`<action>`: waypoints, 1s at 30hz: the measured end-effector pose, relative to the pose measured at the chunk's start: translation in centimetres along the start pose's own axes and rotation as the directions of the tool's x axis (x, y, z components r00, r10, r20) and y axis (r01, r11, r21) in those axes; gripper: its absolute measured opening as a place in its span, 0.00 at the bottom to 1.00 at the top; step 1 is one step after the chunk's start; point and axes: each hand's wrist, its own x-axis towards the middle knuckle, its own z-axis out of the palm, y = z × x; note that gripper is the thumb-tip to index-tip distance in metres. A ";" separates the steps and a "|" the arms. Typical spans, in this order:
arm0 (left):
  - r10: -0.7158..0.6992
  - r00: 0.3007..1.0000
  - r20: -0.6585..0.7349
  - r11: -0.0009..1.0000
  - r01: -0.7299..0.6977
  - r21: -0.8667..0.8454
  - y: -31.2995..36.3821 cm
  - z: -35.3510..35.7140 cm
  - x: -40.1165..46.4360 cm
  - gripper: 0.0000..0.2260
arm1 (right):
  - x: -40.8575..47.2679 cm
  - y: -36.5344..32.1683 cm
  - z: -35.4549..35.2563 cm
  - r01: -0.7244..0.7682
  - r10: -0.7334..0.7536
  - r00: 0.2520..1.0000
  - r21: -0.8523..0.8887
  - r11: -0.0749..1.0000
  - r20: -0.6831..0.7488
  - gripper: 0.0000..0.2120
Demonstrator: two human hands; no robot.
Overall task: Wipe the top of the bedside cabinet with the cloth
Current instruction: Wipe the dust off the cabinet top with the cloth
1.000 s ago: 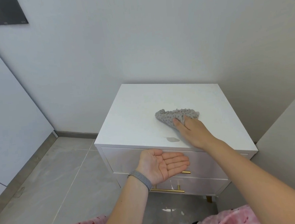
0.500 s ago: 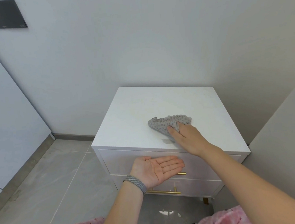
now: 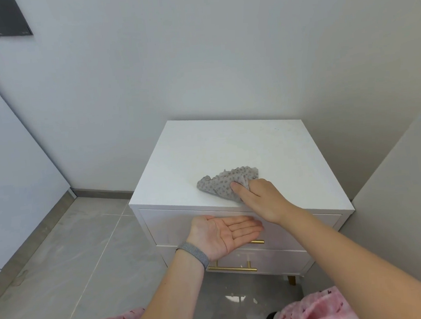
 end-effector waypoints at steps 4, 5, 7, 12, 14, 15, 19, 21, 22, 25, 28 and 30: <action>0.072 0.996 -0.047 0.996 -0.069 0.056 -0.4 0.5 -0.1 0.32 | -1.2 -1.0 0.7 -0.011 0.011 1.000 0.035 0.999 0.011 0.26; 0.098 0.994 -0.058 0.993 -0.093 0.074 -0.6 0.5 0.0 0.31 | -1.8 -1.3 1.0 -0.023 0.022 1.000 0.055 0.998 0.022 0.25; 0.153 0.987 -0.050 0.985 -0.149 0.088 -0.8 0.4 0.2 0.28 | -2.9 -1.5 1.4 -0.096 0.080 0.992 0.169 0.981 0.098 0.21; 0.146 0.985 -0.090 0.989 -0.143 0.043 -0.8 0.1 0.7 0.27 | -3.0 -2.9 0.0 -0.289 0.320 0.946 0.600 0.746 0.058 0.15; 0.100 0.991 -0.087 0.994 -0.096 0.052 -0.7 0.0 0.7 0.31 | -2.1 -3.0 -1.6 -0.209 0.446 0.895 0.868 0.450 -0.016 0.15; 0.088 0.993 -0.078 0.995 -0.084 0.051 -0.6 -0.1 0.7 0.32 | -1.6 -2.9 -2.7 -0.134 0.482 0.875 0.943 0.304 -0.031 0.14; 0.080 0.996 -0.046 0.996 -0.078 0.040 -0.6 -0.5 1.0 0.34 | -0.1 -1.1 -6.6 0.204 0.569 0.768 0.954 0.219 -0.295 0.14; 0.082 0.996 -0.044 0.996 -0.080 0.051 -0.6 -0.6 1.1 0.34 | 0.5 -0.4 -7.1 0.148 0.502 0.699 0.790 0.595 -0.509 0.19; 0.082 0.996 -0.045 0.995 -0.079 0.056 -0.7 -0.7 1.1 0.34 | 1.2 0.3 -6.6 0.066 0.402 0.718 0.631 0.773 -0.568 0.19; 0.081 0.996 -0.043 0.995 -0.079 0.060 -0.8 -0.6 1.0 0.34 | 1.5 1.6 -3.6 -0.104 0.144 0.928 0.133 0.986 -0.343 0.30; 0.083 0.995 -0.051 0.995 -0.080 0.055 -0.9 -0.4 0.7 0.34 | 0.4 1.5 -1.0 -0.089 0.069 0.990 -0.163 0.983 -0.126 0.25; 0.090 0.994 -0.058 0.994 -0.087 0.065 -0.9 -0.2 0.6 0.33 | -0.5 0.5 -0.3 -0.001 -0.012 0.997 -0.148 0.989 -0.081 0.22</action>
